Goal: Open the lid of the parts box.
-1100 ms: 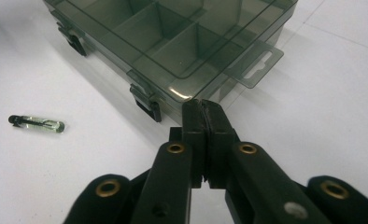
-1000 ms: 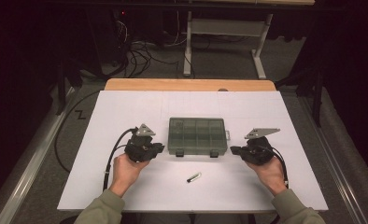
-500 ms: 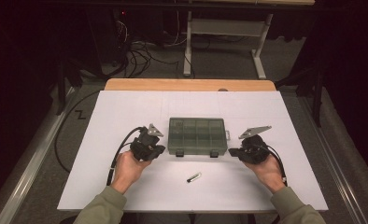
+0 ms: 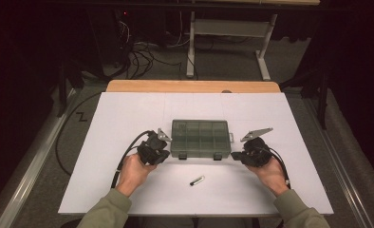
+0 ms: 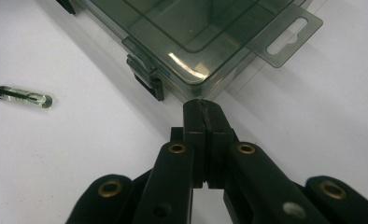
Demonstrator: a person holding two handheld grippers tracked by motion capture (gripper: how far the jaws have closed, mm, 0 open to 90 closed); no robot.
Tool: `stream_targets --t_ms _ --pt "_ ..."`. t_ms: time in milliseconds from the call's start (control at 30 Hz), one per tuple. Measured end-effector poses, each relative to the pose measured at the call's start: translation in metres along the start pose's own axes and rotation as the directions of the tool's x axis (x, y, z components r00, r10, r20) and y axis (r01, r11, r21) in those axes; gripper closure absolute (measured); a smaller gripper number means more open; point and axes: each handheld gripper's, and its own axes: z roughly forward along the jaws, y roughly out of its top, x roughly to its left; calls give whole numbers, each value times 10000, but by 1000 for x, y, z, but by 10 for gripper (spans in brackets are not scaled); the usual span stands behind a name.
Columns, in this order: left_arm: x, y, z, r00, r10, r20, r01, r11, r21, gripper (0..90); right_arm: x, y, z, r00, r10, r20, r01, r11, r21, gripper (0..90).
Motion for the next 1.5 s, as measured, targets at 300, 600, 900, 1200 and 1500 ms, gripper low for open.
stream_targets --t_ms 300,600,900,1200,1500 --pt "0 0 1 10000 0 43 0 10000 -63 872 0 0 1 10000 51 -34 -51 10000 11 900" --pt "-1 -1 1 9999 -18 117 19 9999 -109 865 -1 0 1 10000 50 -44 -50 10000 -85 900" --pt "-2 1 -3 9995 -105 315 114 9995 -303 847 -1 0 -2 10000 57 -52 -59 9994 -349 900" --pt "-3 5 -6 9994 -98 329 117 9982 -585 788 0 0 -6 10000 23 -17 -24 9976 -686 880" --pt "-7 7 -5 10000 68 -3 -68 9948 -1021 608 -1 0 -10 9999 131 -65 -137 9953 -961 876"
